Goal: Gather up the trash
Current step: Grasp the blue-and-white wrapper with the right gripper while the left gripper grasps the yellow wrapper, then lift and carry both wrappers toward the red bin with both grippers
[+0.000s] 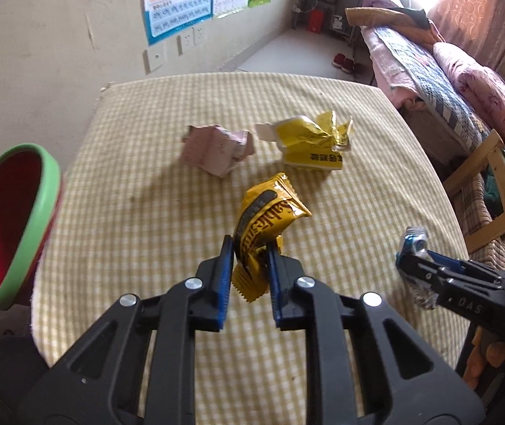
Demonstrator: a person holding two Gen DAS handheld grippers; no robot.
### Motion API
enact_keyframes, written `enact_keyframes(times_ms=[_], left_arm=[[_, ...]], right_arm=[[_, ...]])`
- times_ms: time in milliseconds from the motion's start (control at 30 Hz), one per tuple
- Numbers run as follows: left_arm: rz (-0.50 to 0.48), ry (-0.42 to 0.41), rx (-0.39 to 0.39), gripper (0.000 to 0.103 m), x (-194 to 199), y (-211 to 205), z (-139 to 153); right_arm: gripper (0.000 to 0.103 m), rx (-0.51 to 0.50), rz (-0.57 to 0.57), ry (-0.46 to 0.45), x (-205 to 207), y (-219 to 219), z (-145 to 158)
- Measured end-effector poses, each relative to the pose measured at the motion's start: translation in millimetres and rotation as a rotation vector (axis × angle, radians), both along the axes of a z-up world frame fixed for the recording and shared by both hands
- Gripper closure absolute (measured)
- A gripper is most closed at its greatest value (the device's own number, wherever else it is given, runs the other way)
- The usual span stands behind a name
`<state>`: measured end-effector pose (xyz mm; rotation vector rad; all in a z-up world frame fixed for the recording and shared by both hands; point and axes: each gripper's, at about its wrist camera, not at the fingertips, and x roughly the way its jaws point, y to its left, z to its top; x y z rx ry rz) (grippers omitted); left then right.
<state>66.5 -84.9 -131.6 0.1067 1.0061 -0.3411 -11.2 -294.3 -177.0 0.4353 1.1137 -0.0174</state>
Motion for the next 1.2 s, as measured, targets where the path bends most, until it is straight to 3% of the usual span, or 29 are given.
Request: enact_keyframes(times_ms=[167, 533, 1200], left_arm=[[0.054, -0.036, -0.004, 0.085, -6, 24, 14], [0.144, -0.104, -0.003, 0.084, -11, 65, 39], [0.177, -0.073, -0.033, 0.084, -12, 90, 26]], right_arm=[[0.062, -0.013, 0.028, -0.107, -1, 16, 27], [0.061, 0.006, 0.107, -0.19, 5, 57, 59], [0.059, -0.024, 0.198, -0.147, 9, 96, 53]])
